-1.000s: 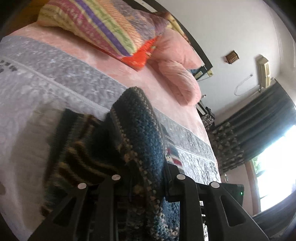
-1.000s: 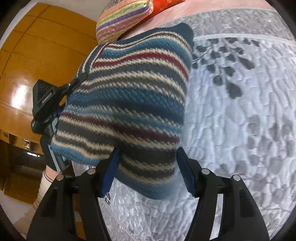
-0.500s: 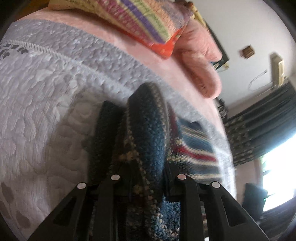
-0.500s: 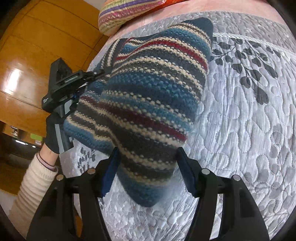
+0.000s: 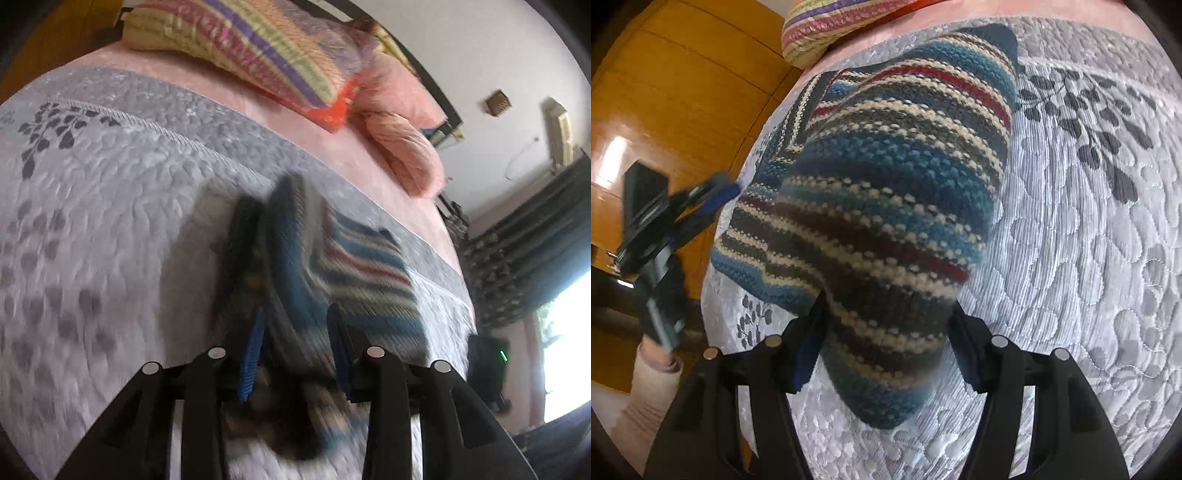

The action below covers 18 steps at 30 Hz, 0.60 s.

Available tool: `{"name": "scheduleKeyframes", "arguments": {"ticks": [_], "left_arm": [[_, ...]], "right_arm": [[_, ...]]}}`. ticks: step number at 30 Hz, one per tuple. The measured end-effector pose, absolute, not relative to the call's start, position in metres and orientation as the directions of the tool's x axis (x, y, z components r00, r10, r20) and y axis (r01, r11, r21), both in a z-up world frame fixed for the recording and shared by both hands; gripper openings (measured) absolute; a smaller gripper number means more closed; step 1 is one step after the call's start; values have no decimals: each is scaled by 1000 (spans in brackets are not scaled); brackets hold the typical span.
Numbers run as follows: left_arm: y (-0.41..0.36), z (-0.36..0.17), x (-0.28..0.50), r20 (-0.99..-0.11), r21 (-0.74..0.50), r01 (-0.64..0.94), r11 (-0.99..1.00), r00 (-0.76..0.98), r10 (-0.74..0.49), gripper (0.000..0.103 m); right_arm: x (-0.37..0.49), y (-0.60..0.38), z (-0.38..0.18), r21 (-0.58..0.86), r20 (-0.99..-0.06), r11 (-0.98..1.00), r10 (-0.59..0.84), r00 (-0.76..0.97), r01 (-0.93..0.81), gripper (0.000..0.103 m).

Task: Fold small clothes

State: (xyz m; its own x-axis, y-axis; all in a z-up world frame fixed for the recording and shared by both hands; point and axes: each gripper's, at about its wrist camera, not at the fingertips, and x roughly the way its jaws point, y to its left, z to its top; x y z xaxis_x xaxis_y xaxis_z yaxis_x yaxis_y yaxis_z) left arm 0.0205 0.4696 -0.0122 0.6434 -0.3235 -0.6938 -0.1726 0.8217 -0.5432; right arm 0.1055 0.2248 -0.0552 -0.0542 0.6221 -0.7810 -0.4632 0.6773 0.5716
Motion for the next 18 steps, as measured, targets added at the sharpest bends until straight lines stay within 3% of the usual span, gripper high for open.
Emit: {"name": "scheduleKeyframes", "arguments": {"ticks": [10,13,14,18], "left_arm": [[426,-19,-17,-728,-509,-163,845,605,-321,46],[421,-26,-10,-751,-481,-166,861,586,-306,38],[421,-28,-7,-756,-478,-168,862,578,-307,21],[436,-35,-5,-761,-510,-210,834,564,-323,12]], "right_arm": [[90,211,-40,571,-781,680,623,-49,-461,62],[87,209,-42,571,-787,686,614,-61,-450,57],[87,209,-44,580,-783,684,617,-73,-443,51],[83,205,-38,582,-780,681,622,-69,-445,38]]}}
